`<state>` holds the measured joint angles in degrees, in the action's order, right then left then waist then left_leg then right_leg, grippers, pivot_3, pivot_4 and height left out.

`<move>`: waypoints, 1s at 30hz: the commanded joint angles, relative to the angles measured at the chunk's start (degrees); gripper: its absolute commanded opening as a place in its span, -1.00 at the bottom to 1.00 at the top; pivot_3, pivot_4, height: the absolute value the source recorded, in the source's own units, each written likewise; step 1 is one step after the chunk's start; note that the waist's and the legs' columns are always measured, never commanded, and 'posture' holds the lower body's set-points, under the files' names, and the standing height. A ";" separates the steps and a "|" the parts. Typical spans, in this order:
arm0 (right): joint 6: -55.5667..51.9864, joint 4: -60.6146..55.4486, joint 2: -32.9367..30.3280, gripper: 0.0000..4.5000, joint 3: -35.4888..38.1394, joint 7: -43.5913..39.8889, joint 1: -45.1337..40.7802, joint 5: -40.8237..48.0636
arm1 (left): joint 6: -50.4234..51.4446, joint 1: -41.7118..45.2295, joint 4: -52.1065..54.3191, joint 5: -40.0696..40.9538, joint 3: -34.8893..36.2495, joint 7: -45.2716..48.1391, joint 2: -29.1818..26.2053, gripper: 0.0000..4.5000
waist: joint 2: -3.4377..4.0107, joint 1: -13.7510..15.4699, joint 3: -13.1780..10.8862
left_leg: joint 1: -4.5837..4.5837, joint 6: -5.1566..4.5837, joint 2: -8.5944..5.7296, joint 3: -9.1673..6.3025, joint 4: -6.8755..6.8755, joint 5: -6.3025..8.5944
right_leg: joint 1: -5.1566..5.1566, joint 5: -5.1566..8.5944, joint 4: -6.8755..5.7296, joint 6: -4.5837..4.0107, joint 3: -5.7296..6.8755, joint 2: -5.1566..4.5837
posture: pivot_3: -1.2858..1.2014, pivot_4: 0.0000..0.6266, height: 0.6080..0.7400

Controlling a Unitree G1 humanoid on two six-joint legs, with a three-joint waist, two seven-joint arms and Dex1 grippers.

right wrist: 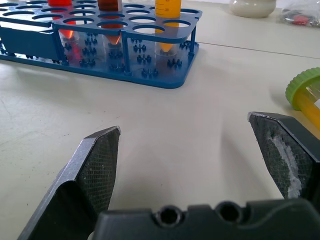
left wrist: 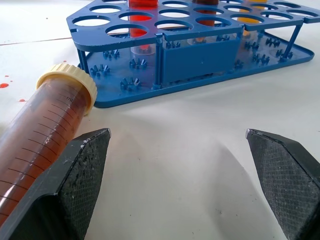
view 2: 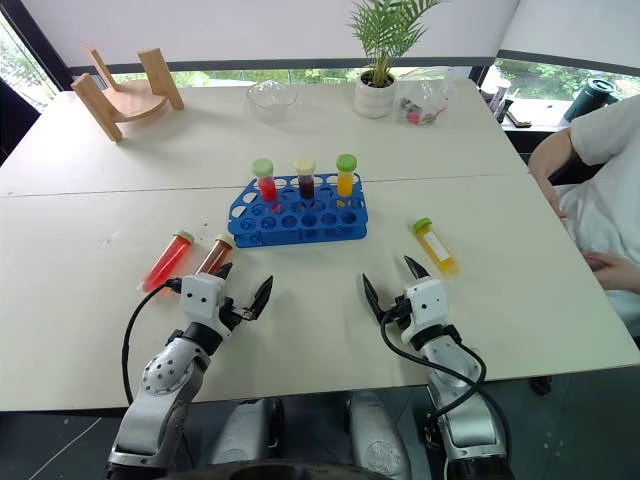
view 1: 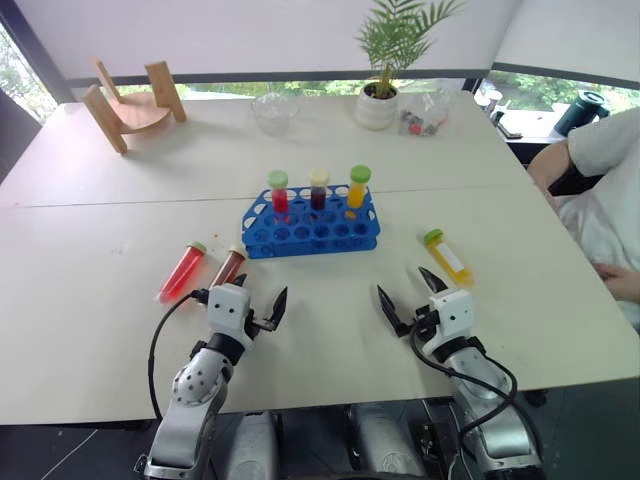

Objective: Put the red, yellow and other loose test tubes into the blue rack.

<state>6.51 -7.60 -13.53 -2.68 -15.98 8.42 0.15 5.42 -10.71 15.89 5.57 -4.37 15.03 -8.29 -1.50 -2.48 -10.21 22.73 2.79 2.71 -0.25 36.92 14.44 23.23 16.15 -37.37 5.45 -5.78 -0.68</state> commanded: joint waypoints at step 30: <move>-8.76 -10.92 -5.80 1.00 1.89 -3.79 -3.52 1.69 | 6.19 3.68 7.19 2.33 0.05 4.29 -3.49 0.99 | 0.02 -0.07 -0.04 | 0.09 -0.02 -0.01 0.00 0.00 0.01 | 0.05 -0.01 0.03 0.01 0.02 0.01 | 0.03 -0.52 1.00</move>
<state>0.44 -13.01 -18.24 -2.59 -18.82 6.54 0.44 10.47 -8.49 18.31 6.30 -4.41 17.94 -11.07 -1.48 -2.54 -10.25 22.86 2.77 2.71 -0.26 36.93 14.45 23.33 16.14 -37.35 5.46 -5.76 -0.67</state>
